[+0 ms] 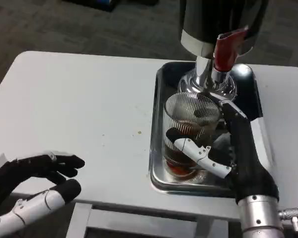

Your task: Grasp the cup under the faucet to collect the drink, then remove the cup.

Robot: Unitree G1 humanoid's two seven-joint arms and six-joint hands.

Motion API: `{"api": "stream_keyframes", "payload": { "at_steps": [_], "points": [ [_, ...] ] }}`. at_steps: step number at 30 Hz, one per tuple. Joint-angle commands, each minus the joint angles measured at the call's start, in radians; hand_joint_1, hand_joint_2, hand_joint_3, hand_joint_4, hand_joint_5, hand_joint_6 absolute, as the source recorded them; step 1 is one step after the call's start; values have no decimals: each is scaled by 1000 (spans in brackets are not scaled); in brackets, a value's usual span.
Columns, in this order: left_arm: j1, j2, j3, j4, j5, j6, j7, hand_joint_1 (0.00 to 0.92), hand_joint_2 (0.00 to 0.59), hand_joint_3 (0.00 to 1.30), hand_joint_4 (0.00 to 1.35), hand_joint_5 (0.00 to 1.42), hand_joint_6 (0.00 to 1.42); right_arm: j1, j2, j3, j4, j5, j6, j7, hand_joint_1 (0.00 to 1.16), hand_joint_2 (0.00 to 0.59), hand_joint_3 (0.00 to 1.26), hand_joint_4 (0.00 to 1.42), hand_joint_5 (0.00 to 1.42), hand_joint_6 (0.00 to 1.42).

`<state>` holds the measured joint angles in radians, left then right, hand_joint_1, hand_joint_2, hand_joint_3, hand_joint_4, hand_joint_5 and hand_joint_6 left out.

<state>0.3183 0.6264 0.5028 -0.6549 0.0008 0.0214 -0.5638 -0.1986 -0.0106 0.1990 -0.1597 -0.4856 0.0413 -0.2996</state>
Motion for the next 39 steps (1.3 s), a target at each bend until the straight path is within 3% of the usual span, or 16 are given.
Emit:
{"api": "stream_keyframes", "payload": {
  "at_steps": [1,20,32,39],
  "points": [
    [13,1,0,11,-6,-8,-3,0,102,348,343,359,227,22,5,-9,10,1,-27,-16,666,253,420,536,672,1083],
    [-38,7,-12,43,-3,-17,2,0,105,329,347,364,215,49,0,-56,1,18,-111,-56,726,236,699,861,1038,1416],
    [-70,10,-22,66,-4,-31,1,0,106,313,347,373,212,114,-37,-110,-67,88,-200,-9,768,212,875,1027,1232,1424],
    [-102,16,-29,71,-6,-29,-1,0,106,310,347,375,221,144,-41,-129,-138,120,-201,24,774,218,929,1070,1282,1424]
  ]
}}
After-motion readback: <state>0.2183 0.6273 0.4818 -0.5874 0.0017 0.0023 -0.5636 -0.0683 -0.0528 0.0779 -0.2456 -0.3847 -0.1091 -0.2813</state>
